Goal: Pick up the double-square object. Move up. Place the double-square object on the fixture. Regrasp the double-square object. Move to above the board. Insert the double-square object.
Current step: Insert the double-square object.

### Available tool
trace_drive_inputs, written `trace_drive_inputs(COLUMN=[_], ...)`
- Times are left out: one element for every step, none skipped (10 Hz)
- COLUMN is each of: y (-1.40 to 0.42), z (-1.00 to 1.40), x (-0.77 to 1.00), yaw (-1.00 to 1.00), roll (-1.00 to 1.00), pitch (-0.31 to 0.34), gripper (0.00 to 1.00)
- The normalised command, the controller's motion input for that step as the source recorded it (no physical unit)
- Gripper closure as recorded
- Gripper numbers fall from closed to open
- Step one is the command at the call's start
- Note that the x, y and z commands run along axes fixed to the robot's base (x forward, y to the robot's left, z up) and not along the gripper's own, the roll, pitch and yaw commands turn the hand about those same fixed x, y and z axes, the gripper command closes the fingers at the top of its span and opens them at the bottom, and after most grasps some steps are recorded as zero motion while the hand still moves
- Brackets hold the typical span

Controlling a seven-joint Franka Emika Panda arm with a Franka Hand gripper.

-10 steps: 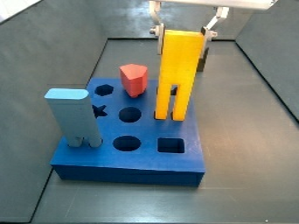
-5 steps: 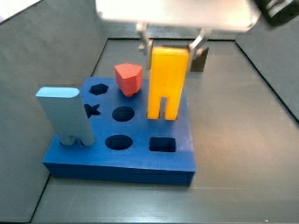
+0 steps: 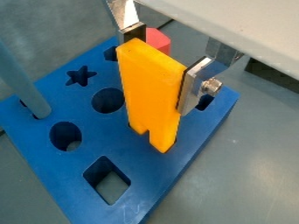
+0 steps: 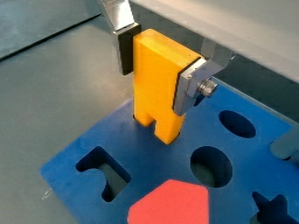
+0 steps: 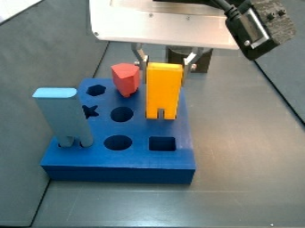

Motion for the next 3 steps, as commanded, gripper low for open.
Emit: trace_drive_inputs(y=[-0.37,0.00,0.00], z=[-1.00,-0.04,0.00], x=[0.19,0.00,0.00], yaw=[-0.18,-0.01,0.00], roll=[0.15,0.00,0.00], pitch=[-0.031,-0.016,0.000], gripper=[1.00,1.00,1.00])
